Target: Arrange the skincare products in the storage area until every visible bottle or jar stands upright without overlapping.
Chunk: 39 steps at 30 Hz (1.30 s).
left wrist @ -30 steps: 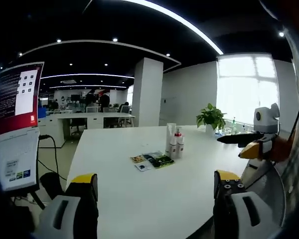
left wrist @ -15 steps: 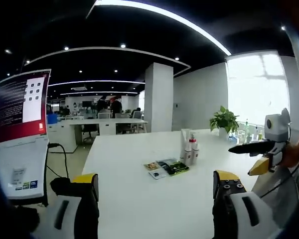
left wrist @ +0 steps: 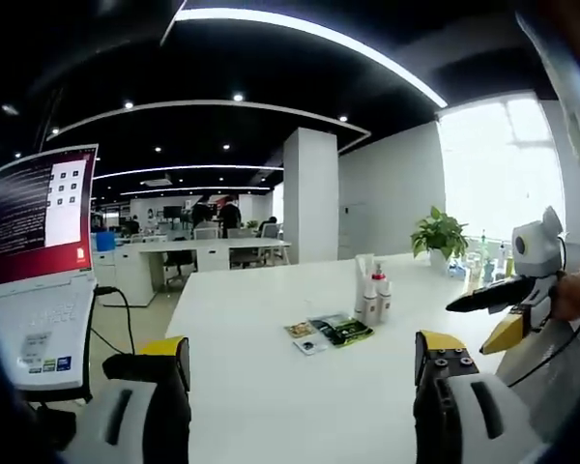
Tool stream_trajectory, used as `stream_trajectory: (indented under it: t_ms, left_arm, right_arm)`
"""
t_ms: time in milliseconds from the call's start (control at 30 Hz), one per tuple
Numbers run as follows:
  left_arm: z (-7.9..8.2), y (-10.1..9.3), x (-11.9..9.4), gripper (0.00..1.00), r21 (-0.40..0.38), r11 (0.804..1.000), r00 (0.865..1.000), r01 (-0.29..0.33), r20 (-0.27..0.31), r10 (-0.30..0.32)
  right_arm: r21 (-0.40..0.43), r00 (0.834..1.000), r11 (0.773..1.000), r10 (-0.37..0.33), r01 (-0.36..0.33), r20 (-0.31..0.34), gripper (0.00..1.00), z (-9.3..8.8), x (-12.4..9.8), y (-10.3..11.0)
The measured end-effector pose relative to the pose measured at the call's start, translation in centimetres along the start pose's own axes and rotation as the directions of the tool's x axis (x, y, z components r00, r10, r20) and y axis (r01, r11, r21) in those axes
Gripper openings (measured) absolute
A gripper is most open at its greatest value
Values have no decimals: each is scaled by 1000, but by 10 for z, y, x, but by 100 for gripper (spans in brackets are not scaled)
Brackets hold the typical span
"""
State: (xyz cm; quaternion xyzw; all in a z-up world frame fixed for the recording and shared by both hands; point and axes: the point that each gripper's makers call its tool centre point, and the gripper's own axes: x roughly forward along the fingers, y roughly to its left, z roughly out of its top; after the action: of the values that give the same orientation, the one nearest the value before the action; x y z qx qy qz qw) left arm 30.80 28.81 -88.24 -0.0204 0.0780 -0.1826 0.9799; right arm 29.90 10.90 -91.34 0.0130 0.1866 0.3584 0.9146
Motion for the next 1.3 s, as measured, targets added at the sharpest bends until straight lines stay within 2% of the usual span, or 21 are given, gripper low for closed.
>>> stream_trajectory:
  t_ms: [300,633,867,1300]
  left_arm:
    - [-4,3,0,99,12,1000,1000,-21,-20,21]
    - [-5,1,1,99,-8,1000,1000,-10,-20,10]
    - [-6,-2,2,99,-12,1000,1000,5,-24,-5]
    - [-10,-3,4,99,-5,1000,999,9,-47,-9]
  right_arm:
    - [10,999,1000,-4,4,-32,94,-7,2,-1]
    - [22,999,999,-39,39,8,95,0,-3,-10]
    - [-6,998,999,-48,48,31,95,4,-4,-9]
    - [-7,998,998,-59,60,34,95,4,-4,-12]
